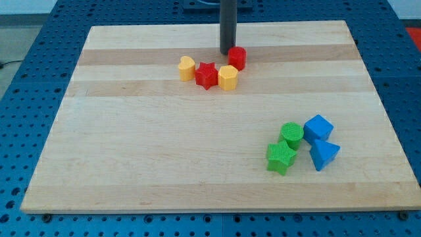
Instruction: Slide the red circle to the right side of the red star
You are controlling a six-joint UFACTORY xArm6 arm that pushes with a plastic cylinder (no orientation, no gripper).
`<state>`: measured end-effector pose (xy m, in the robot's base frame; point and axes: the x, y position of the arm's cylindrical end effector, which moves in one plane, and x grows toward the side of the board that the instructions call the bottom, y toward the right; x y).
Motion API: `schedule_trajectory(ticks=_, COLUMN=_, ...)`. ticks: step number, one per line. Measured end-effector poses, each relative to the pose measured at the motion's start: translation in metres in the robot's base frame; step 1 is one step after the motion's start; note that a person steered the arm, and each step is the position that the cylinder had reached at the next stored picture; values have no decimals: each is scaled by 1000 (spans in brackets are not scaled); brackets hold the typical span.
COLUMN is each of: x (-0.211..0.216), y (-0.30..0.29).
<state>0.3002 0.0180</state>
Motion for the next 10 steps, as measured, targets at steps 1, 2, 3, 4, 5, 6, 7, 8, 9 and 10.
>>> schedule_trajectory(ticks=1, x=31, y=6)
schedule_trajectory(ticks=2, x=32, y=68)
schedule_trajectory(ticks=3, x=46, y=83)
schedule_trajectory(ticks=4, x=53, y=115)
schedule_trajectory(ticks=5, x=54, y=172)
schedule_trajectory(ticks=6, x=68, y=185)
schedule_trajectory(ticks=7, x=71, y=150)
schedule_trajectory(ticks=8, x=71, y=96)
schedule_trajectory(ticks=9, x=87, y=100)
schedule_trajectory(ticks=10, x=122, y=105)
